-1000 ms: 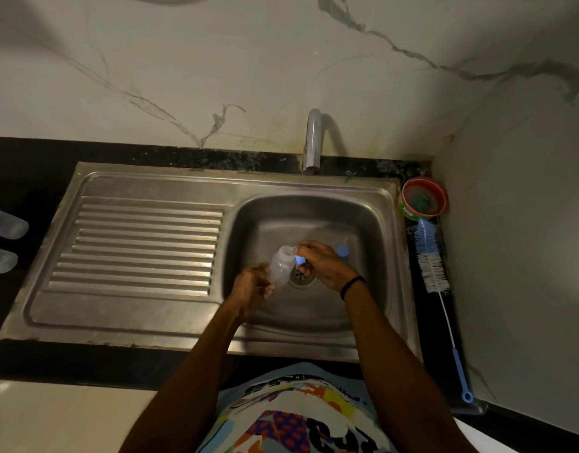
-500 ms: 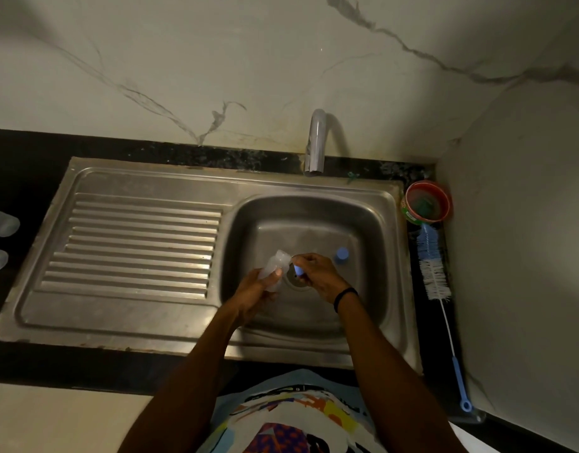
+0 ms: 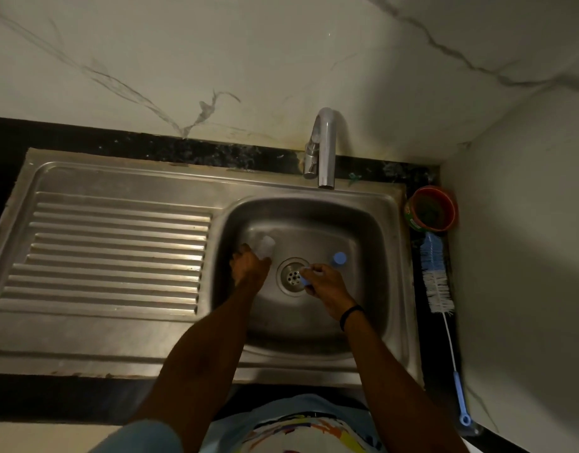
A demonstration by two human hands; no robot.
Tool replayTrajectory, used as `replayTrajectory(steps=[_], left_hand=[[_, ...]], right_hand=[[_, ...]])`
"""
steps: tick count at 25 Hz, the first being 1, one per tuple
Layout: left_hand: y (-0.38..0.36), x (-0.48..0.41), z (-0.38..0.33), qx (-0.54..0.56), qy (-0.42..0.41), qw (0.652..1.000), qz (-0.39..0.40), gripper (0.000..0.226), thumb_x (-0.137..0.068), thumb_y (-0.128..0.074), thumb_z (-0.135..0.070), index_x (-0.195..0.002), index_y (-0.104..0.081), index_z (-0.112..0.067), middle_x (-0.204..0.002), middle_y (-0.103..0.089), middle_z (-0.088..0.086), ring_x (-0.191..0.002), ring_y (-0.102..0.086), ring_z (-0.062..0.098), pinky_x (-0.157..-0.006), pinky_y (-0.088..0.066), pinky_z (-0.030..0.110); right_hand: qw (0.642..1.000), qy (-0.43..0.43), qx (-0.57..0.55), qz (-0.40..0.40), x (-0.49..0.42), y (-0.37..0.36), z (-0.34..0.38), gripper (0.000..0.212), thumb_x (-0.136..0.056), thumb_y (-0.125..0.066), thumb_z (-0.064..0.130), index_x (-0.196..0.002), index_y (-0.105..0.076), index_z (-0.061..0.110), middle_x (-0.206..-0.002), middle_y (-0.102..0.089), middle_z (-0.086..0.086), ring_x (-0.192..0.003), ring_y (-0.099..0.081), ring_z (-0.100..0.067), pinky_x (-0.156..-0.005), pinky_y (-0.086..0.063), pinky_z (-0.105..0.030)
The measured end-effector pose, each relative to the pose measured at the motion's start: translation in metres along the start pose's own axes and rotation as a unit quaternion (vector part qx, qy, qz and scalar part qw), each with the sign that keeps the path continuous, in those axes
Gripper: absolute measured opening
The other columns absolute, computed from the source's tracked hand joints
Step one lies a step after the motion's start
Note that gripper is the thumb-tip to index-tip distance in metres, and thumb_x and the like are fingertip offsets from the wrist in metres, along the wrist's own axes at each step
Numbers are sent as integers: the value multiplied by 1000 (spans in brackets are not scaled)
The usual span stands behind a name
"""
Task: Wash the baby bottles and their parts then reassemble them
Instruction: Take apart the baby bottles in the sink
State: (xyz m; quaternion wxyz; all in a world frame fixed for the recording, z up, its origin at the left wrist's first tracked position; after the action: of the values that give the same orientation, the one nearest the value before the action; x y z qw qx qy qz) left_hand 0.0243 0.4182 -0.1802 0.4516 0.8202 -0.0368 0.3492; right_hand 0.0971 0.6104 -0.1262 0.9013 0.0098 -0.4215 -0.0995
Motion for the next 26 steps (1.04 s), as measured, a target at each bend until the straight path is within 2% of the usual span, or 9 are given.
replayTrajectory(steps=[4,8,13,21,26], left_hand=[[-9,-11,-14,-6,0,1000,27,88,-88,-72,-46,-154,-27,-10,-154,-30,24,-139,-36,43,-107,-41,49],[-19,-18,-16,1,10,999,36,84,-88,-72,-44,-152,-29,-10,-157,-20,24,-141,-30,45,-107,-42,51],[-24,-17,-15,-38,21,998,53,94,-85,-73,-50,-155,-22,-14,-162,-13,22,-147,-22,44,-112,-35,55],[-31,-13,-11,-47,12,996,75,98,-81,-75,-55,-155,-24,-14,-162,-12,23,-148,-19,44,-114,-32,53],[-41,-15,-11,-54,0,995,80,84,-82,-72,-57,-146,-41,-11,-151,-35,20,-138,-36,40,-109,-40,47]], right_hand=[[1000,-20,-3,-7,-6,0,2,26,-85,-75,24,-107,-66,13,-105,-69,-8,-89,-66,-17,-75,-56,-26],[999,-30,-5,-16,-13,-3,0,26,-84,-75,25,-106,-66,14,-106,-70,-9,-90,-67,-18,-74,-55,-26],[999,-27,-13,-25,-13,-9,1,26,-85,-74,22,-107,-67,11,-105,-70,-11,-87,-67,-16,-67,-54,-23],[999,-32,-7,-21,-7,-5,1,24,-87,-73,24,-107,-66,14,-103,-70,-5,-92,-67,-15,-72,-55,-24],[999,-34,-11,-28,-7,-1,-3,27,-86,-75,25,-108,-66,14,-108,-69,-8,-97,-67,-18,-72,-55,-25]])
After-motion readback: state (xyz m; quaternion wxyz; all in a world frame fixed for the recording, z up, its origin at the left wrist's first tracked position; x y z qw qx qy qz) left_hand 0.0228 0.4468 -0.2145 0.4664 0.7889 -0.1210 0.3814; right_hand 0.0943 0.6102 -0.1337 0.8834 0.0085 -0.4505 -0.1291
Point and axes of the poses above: each hand's wrist, its own x-axis away from the middle knuckle, its own y-axis out of the back of the hand, z = x × y, the point moved 3 cm from there along -x, towards the middle knuckle
